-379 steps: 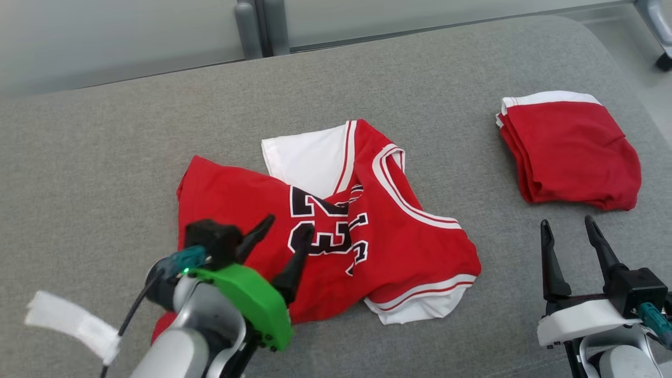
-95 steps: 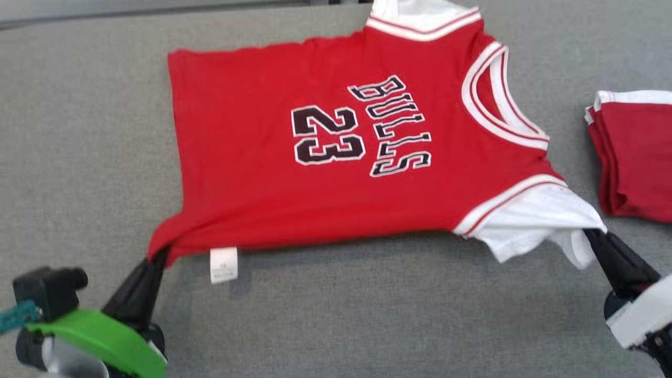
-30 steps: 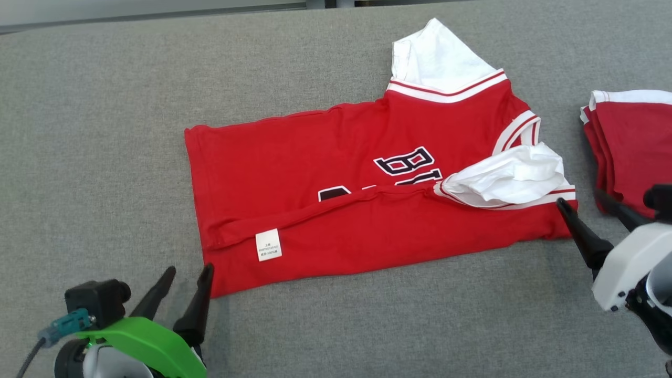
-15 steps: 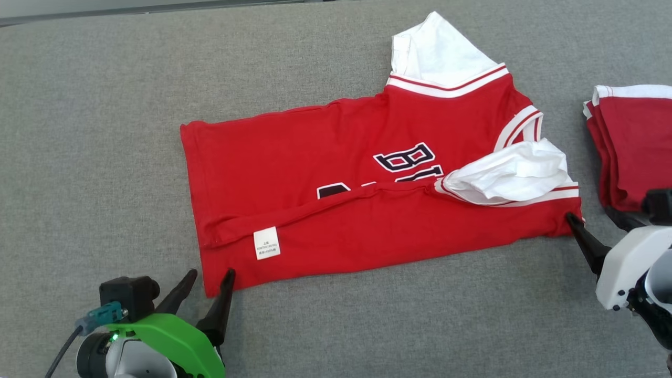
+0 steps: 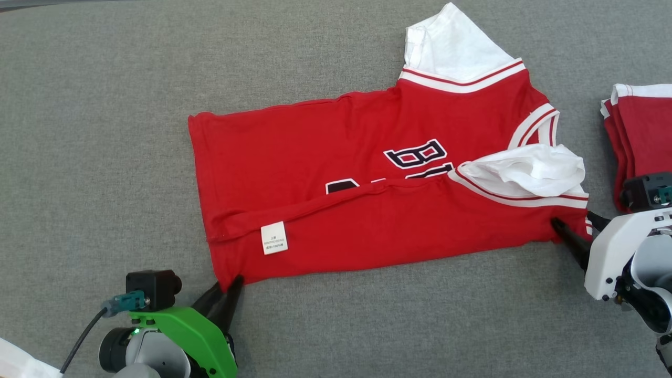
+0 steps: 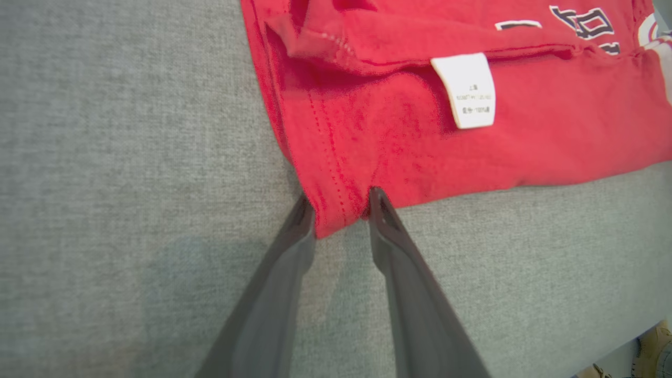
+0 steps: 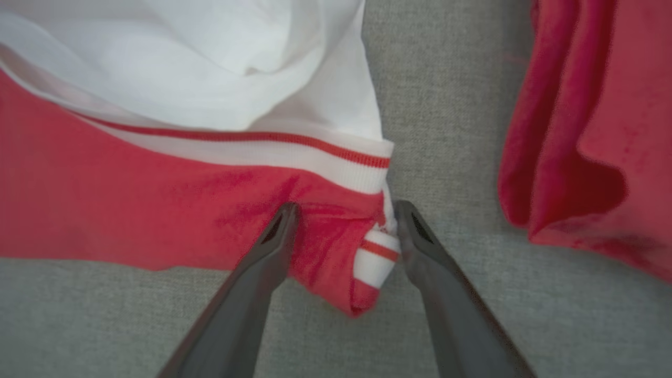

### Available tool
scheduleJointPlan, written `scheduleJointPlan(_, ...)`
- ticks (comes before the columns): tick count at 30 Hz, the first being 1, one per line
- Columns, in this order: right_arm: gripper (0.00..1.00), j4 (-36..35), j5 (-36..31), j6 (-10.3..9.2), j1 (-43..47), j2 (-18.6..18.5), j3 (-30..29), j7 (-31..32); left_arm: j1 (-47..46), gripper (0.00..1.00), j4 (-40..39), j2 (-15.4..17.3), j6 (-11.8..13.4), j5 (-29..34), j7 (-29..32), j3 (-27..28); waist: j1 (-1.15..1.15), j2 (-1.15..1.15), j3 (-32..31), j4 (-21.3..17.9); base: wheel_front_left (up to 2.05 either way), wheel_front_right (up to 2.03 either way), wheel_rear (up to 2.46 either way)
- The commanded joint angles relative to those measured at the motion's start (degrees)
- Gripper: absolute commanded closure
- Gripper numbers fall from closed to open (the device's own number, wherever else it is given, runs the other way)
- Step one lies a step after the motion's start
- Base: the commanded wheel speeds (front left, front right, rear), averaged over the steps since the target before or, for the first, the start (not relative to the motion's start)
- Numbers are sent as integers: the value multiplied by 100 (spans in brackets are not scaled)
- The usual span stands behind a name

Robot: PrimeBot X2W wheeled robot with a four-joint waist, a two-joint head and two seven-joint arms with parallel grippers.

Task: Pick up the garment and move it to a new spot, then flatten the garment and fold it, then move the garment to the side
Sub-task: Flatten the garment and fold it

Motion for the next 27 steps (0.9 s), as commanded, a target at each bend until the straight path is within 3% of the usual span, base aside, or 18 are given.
scheduleJointPlan(1,100,8,106,0,52,-25,64,74,-54,100,69,-32,-64,-21,-8,-3,0,0,-16,0,0,0,0)
scheduleJointPlan(11,100,-177,532,-5,175,-386,-104,241,119,100,-52,334,-296,-205,83,95,0,0,-197,-62,0,0,0)
scheduleJointPlan(17,100,-562,681,-5,688,-486,-329,474,617,100,-719,721,-114,-278,94,91,0,0,-302,-108,0,0,0)
scheduleJointPlan(24,100,-898,527,-6,1341,-394,-797,535,1254,100,-1201,779,140,-408,-151,107,0,0,-209,-159,0,0,0)
scheduleJointPlan(25,75,-884,465,-6,1383,-372,-798,551,1281,100,-1193,756,141,-421,-165,96,0,0,-193,-161,0,0,0)
scheduleJointPlan(26,25,-884,416,-6,1411,-353,-771,580,1297,100,-1182,731,160,-413,-183,88,0,0,-182,-162,0,0,0)
scheduleJointPlan(27,0,-902,371,-5,1412,-330,-756,564,1303,62,-1173,707,176,-401,-183,77,0,0,-173,-162,0,0,0)
